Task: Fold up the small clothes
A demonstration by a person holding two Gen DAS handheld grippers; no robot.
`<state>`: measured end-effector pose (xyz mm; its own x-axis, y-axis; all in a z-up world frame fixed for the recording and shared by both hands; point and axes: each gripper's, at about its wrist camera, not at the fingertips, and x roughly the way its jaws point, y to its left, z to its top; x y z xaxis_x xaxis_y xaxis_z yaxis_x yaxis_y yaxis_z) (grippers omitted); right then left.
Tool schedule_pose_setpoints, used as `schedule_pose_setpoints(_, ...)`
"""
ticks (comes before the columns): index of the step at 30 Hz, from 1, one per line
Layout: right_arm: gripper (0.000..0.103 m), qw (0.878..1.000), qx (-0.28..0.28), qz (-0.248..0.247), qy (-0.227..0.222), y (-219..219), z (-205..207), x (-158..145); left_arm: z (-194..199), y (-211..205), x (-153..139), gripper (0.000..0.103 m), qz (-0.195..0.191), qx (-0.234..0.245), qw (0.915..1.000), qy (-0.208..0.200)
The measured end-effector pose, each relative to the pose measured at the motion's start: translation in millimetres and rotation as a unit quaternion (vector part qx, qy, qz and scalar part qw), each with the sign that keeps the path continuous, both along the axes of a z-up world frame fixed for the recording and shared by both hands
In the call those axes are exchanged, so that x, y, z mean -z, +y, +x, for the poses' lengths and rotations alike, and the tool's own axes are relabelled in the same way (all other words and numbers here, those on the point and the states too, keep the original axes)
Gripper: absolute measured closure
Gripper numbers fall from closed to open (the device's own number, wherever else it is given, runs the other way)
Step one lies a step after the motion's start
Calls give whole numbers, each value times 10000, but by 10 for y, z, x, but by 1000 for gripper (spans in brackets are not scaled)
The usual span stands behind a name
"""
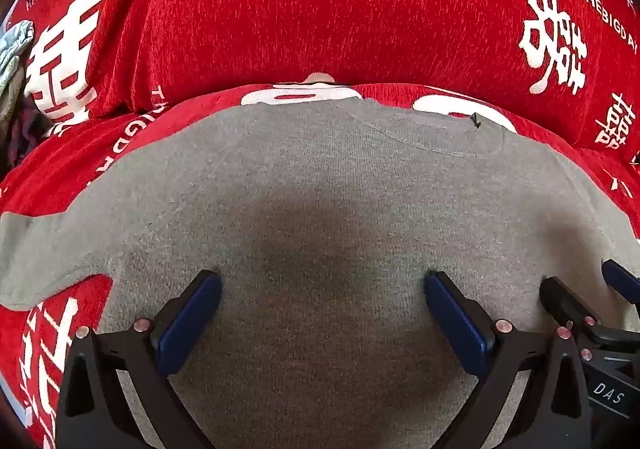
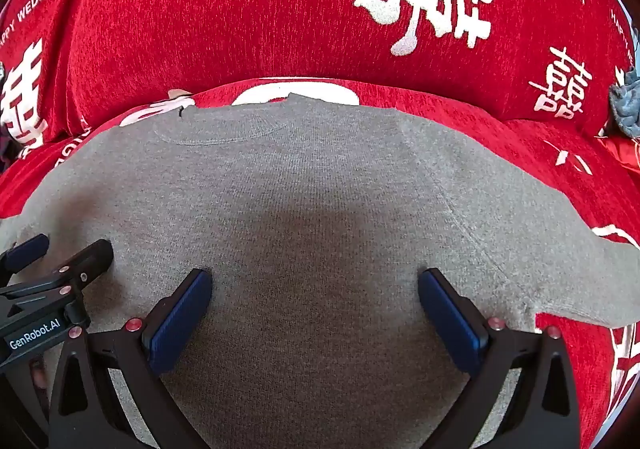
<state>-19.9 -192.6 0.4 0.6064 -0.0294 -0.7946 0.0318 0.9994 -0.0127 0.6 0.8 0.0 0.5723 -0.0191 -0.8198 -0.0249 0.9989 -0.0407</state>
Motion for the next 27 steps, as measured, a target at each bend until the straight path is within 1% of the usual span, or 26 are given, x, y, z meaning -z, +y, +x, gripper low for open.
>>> schedule_pose_setpoints(1,0,10000,0,-11,-7,2,0,0,1,9,-2,0,-2,-1,10000,3)
schedule_pose_setpoints(2,0,10000,0,-5,-10,2,-1,-1,5,-14,-3,0,160,1,9999,17)
schedule_pose_setpoints(3,0,10000,0,5,-8,1,-1,-1,9,-27,-3,0,195,2,9998,19)
schedule_pose_setpoints(4,0,10000,0,0,-9,2,-1,-1,7,-11,-1,0,125,2,9999,5)
schedule_pose_setpoints(27,0,10000,1,-2,2,1,-1,-6,4,-3,0,0,125,0,9999,-19)
